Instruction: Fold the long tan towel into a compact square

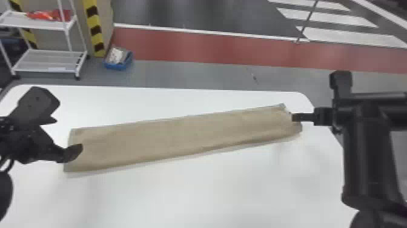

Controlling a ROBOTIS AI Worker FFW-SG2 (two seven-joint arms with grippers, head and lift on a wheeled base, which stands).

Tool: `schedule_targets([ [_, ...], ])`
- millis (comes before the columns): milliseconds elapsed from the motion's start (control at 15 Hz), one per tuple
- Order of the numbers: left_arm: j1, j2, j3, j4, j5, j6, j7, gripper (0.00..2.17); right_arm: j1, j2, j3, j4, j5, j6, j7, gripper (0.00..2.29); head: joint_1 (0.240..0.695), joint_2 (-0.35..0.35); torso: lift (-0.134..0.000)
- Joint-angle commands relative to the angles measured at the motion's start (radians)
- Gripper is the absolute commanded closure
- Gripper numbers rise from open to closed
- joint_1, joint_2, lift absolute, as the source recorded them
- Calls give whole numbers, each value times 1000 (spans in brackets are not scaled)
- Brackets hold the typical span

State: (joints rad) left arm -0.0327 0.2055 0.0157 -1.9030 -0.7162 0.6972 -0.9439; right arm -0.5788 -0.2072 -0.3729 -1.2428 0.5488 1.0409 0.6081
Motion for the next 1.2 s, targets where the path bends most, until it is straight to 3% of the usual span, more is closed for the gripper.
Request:
schedule_targets([
  [0, 2, -14, 23, -5, 72, 78, -3, 83, 14, -21, -34, -6, -17, -5, 1, 134, 695, -204, -124],
  [267, -13, -52, 36, -1, 139, 192, 48, 90, 34, -38, -67, -30, -36, -1, 6, 134, 695, -235, -124],
  [400, -29, -55, 38, -1, 205, 312, 117, 157, 59, -50, -78, -63, -46, 2, 7, 134, 695, -243, -124],
  [533, -58, -60, 49, -1, 264, 468, 134, 208, 88, -58, -101, -96, -55, 2, 7, 134, 695, -253, -124],
  [933, -69, -61, 96, 16, 337, 526, 203, 208, 234, -60, -143, -245, -101, 41, 19, 134, 695, -280, -124],
  [1133, -121, -67, 87, 42, 380, 667, 252, 211, 278, -58, -158, -284, -113, 60, 21, 134, 695, -282, -124],
])
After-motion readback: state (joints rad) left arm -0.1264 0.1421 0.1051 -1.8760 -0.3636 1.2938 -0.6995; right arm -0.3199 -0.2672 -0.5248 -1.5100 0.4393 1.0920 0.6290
